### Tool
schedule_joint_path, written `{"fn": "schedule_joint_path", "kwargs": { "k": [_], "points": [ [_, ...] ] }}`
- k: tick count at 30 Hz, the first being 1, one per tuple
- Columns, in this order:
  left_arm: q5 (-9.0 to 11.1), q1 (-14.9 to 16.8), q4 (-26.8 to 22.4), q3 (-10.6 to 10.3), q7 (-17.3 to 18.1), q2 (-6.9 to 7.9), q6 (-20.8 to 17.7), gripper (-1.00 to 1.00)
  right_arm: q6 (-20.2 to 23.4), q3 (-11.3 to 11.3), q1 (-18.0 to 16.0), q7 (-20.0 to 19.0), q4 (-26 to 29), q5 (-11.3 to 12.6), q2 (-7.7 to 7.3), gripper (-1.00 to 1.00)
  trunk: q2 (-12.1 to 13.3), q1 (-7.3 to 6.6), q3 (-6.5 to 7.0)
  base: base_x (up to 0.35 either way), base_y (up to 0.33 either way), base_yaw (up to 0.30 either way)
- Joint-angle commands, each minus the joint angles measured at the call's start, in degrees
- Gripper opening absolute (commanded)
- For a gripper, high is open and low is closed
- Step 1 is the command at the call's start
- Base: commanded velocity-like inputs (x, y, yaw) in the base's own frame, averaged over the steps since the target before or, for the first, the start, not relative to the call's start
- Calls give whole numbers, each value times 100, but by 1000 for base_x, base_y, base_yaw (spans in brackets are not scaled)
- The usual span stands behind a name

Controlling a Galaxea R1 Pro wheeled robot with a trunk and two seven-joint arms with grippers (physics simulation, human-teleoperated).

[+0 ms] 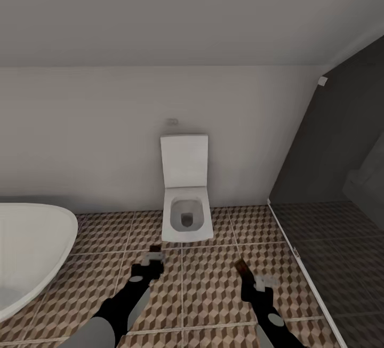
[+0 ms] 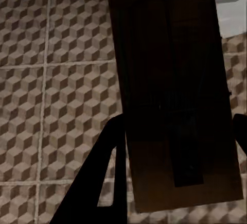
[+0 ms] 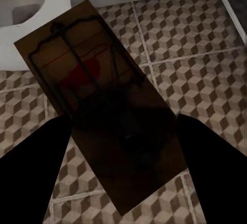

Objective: Take the four mousetraps from the cabinet in the bathroom and place them on the bathroom floor. Make sure all four end up on the same floor surface, and ensure that at least two of them are either under or directly next to the same bathroom sink.

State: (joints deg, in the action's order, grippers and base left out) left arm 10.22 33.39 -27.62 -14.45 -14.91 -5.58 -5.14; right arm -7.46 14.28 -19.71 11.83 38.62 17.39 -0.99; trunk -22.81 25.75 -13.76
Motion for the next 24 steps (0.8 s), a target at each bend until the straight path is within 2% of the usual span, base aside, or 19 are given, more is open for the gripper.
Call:
{"fn": "schedule_joint_path", "kwargs": {
  "k": [1, 5, 11, 14, 18, 21, 24],
  "points": [
    [50, 2, 14, -49, -64, 8, 368, -100, -70, 41, -6, 46, -40, 61, -1, -100, -11, 3, -11, 0, 0, 0],
    [50, 1, 115, -49, -65, 12, 1149, -100, -115, 33, -6, 47, -112, 62, 28, -100, -11, 3, -11, 0, 0, 0],
    [50, 1, 364, -51, -56, -2, 1323, -100, -55, 31, -6, 41, -100, 67, 33, -100, -11, 3, -11, 0, 0, 0],
    [50, 0, 528, -56, -56, -11, 1192, -100, 266, 28, -6, 38, -64, 64, 30, -100, -11, 3, -11, 0, 0, 0],
    [50, 0, 658, -56, -56, -13, 736, -100, 525, 23, -38, 56, 85, 63, 30, -100, -11, 3, -11, 0, 0, 0],
    [50, 0, 670, -52, -56, -18, 332, -100, 810, 23, -240, 140, 156, 61, 40, -100, -11, 3, -11, 0, 0, 0],
    [50, -1, 632, -50, -56, -29, 181, -100, 1105, 22, -420, 223, 180, 44, 52, -100, -11, 3, -11, 0, 0, 0]
  ]
}}
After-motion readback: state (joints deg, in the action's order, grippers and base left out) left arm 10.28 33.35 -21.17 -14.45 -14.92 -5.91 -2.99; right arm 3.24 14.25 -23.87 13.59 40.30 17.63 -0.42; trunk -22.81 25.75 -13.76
